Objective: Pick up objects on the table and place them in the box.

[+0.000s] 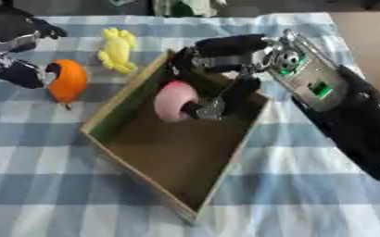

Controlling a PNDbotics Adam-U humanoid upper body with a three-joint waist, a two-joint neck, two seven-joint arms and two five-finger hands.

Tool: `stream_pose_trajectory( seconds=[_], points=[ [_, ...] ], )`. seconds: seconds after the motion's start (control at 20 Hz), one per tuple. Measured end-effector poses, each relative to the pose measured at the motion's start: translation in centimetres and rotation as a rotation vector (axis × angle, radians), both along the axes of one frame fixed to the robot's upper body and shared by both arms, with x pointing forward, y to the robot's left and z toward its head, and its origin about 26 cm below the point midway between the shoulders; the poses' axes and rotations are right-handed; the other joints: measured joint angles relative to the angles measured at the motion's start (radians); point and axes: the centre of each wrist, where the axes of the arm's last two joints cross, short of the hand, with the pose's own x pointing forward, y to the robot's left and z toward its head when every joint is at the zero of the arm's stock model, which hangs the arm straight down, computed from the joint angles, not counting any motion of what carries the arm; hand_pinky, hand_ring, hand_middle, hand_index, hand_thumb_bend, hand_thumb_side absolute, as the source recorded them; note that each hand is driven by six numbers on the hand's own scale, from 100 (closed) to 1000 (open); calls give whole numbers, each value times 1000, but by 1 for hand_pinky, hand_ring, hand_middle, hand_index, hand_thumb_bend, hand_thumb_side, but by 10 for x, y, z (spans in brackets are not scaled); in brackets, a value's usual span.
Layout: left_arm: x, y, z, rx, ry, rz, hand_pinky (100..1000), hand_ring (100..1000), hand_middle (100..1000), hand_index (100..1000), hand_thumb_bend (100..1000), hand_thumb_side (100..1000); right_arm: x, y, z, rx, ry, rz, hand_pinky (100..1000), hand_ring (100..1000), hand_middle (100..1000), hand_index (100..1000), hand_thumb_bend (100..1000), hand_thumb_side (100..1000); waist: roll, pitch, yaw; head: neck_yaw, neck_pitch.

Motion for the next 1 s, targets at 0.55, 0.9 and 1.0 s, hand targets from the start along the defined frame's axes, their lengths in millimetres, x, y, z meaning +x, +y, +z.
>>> stream_pose_trajectory(
  seconds=[0.55,0.9,1.0],
  points=[
    [11,2,2,66,53,78,813,955,920,1000,443,707,5,6,-13,-32,-49,-3,868,896,856,938,632,555,-2,0,-2,6,-5],
    [25,5,-6,100,121,144,810,957,920,1000,508,772,6,5,-7,-8,-74,2,872,906,869,951,693,603,2,5,-12,9,-11],
    [29,7,-10,99,145,154,806,955,915,1000,503,773,5,5,-3,4,-79,6,872,906,870,951,696,613,4,6,-17,11,-13]
  ],
)
